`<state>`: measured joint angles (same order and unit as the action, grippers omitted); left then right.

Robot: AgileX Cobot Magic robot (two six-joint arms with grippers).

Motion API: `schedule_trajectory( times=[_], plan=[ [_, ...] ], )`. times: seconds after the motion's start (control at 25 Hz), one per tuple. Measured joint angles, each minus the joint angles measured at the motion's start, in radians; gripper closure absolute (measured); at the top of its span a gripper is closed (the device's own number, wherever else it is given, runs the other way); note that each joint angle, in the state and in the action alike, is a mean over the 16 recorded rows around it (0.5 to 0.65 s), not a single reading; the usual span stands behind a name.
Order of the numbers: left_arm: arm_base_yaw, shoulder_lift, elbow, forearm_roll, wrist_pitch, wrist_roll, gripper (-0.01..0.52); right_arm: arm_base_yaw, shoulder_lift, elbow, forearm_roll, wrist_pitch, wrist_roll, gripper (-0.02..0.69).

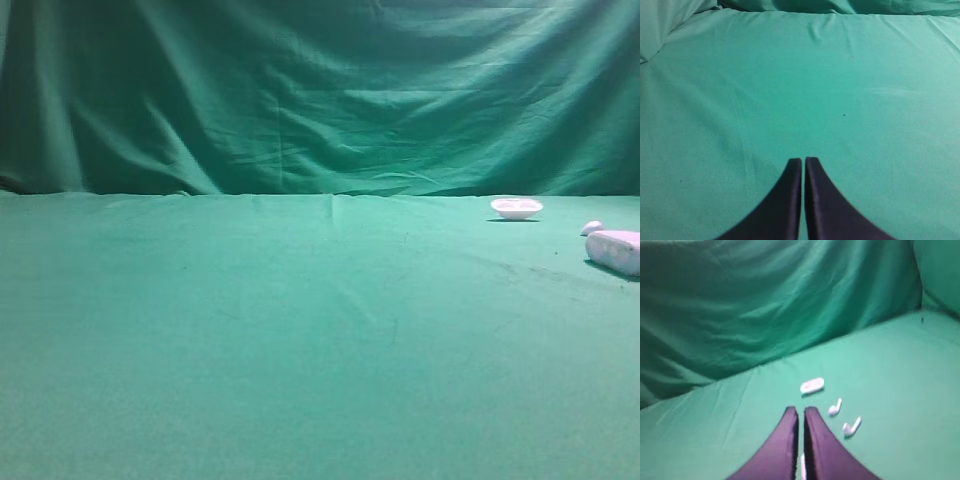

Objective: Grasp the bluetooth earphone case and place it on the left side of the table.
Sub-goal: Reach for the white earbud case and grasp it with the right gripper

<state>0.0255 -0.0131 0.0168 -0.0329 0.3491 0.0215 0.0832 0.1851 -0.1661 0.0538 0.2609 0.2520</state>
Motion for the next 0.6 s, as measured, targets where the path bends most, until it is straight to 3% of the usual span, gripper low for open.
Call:
schedule_trajectory(
  times=[0.4,0.6],
  plan=[
    [0.0,0.0,0.0,0.0,0.0,0.0,0.514,0.047,0.445,-0.301,0.04,0.356,-0.247,0.665],
    [0.0,0.0,0.0,0.0,0.0,0.0,0.514,0.095,0.678,-0.412,0.037,0.47,-0.402,0.621]
  ],
)
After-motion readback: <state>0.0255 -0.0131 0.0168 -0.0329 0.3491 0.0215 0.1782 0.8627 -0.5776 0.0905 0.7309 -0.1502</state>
